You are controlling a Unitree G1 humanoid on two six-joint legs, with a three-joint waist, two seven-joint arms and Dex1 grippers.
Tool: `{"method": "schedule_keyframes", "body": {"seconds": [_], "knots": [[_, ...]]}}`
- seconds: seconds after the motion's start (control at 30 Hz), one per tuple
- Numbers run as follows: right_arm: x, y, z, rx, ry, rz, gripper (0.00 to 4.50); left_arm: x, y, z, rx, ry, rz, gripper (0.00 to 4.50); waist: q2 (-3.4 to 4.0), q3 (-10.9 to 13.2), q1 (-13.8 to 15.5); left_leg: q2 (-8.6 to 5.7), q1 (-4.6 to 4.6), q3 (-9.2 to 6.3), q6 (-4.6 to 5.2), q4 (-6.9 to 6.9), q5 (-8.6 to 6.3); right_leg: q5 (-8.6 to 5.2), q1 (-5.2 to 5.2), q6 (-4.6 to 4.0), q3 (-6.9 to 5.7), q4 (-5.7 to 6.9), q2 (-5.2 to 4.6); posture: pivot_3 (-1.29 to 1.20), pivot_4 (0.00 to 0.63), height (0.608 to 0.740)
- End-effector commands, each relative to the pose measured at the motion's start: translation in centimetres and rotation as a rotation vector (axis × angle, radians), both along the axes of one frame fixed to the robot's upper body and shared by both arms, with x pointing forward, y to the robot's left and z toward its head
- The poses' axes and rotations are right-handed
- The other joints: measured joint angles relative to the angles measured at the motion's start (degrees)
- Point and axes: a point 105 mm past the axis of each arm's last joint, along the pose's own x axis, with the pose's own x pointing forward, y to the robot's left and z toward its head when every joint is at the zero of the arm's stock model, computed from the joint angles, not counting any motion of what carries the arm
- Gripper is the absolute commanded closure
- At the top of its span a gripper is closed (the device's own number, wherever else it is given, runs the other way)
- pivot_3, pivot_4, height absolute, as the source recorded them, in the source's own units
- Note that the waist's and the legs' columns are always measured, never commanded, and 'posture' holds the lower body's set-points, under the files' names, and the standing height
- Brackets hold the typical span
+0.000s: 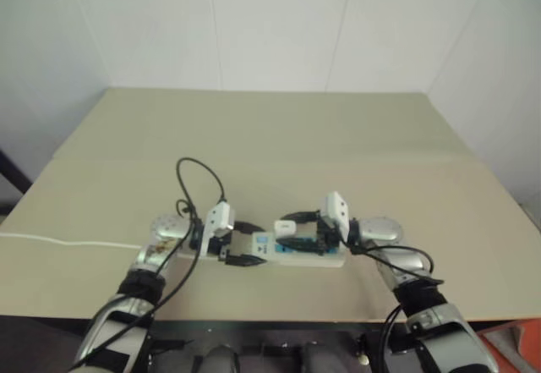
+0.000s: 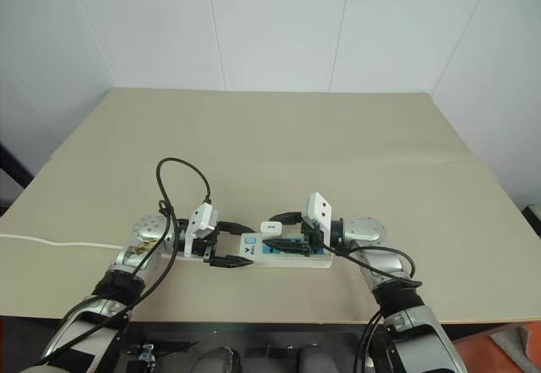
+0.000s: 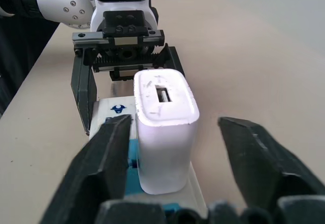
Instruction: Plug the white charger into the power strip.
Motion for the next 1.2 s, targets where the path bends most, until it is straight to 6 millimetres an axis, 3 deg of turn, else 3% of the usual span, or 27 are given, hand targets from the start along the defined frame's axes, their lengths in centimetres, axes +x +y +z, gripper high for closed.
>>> {"method": "schedule_keyframes", "body": {"seconds": [0.03, 0.33, 0.37, 0.43, 0.63, 0.73, 0.9, 1.07, 1.2], "knots": [[-1.0, -1.5, -4.7, -0.120, 0.143, -0.046, 0.04, -0.6, -0.2, -0.6, 0.021, 0.024, -0.037, 1.28, -0.07, -0.04, 0.00, 0.00, 0.00, 0.00, 0.00, 0.00, 0.00, 0.00, 0.00, 0.00, 0.00, 0.00, 0.00, 0.00, 0.150, 0.740], [-0.9, -1.9, -4.0, -0.113, 0.093, -0.028, 0.04, 0.0, -0.4, 0.3, -0.037, 0.002, -0.012, 1.28, -0.11, -0.07, 0.11, 0.01, -0.01, 0.00, 0.00, -0.03, 0.00, -0.03, -0.01, -0.04, -0.01, -0.02, -0.01, 0.00, 0.150, 0.740], [-0.9, -1.9, -3.8, -0.110, 0.084, -0.029, 0.00, 0.0, -0.5, 0.8, -0.065, -0.018, -0.020, 0.53, -0.12, -0.07, 0.14, 0.01, -0.01, 0.00, 0.00, -0.03, 0.00, -0.02, -0.01, -0.04, -0.01, -0.03, -0.01, 0.00, 0.150, 0.740], [-0.8, -2.2, -3.4, -0.104, 0.078, -0.025, 0.00, -0.1, -0.6, 1.8, -0.102, -0.050, -0.041, 0.03, -0.15, -0.04, 0.20, 0.00, -0.08, 0.01, 0.00, -0.03, 0.00, -0.02, -0.06, -0.04, -0.01, -0.05, -0.02, 0.00, 0.150, 0.740], [-0.5, -3.5, -0.2, -0.071, 0.015, -0.014, 0.00, -0.6, 1.0, 3.8, -0.114, -0.122, -0.053, 0.03, -0.07, 0.05, 0.36, 0.01, -0.15, 0.00, 0.00, -0.08, 0.00, -0.02, -0.11, -0.05, -0.02, -0.13, -0.02, 0.00, 0.150, 0.740], [-1.2, -5.6, 3.0, -0.061, -0.064, 0.016, 0.00, -1.6, 3.1, 5.2, -0.106, -0.083, -0.079, 0.03, 0.20, 0.45, 0.34, 0.02, -0.29, 0.00, 0.00, -0.11, 0.00, -0.02, -0.19, -0.04, -0.03, -0.26, -0.03, 0.00, 0.150, 0.740], [-2.9, -11.2, 6.8, -0.222, -0.173, 0.007, 0.00, -2.7, 7.5, 6.5, 0.008, -0.072, -0.032, 0.03, 0.94, 1.33, 0.18, 0.02, -1.29, 0.02, 0.01, -0.11, 0.01, 0.12, -1.16, 0.05, -0.01, -0.36, -0.03, 0.00, 0.150, 0.740], [-4.2, -14.5, 8.0, -0.329, -0.175, -0.050, 0.00, -2.9, 10.3, 6.1, 0.080, -0.058, 0.039, 0.03, 0.96, 1.47, 0.19, 0.03, -1.28, 0.05, 0.04, -0.34, -0.01, 0.08, -1.18, 0.02, -0.05, -0.50, -0.03, 0.00, 0.150, 0.740], [-5.0, -15.9, 8.0, -0.366, -0.124, -0.089, 0.00, -2.9, 10.9, 5.7, 0.099, -0.051, 0.054, 0.03, 0.96, 1.66, 0.11, 0.03, -1.28, 0.11, 0.03, -0.33, -0.01, 0.08, -1.17, 0.03, -0.03, -0.52, -0.04, 0.00, 0.150, 0.740]]}}
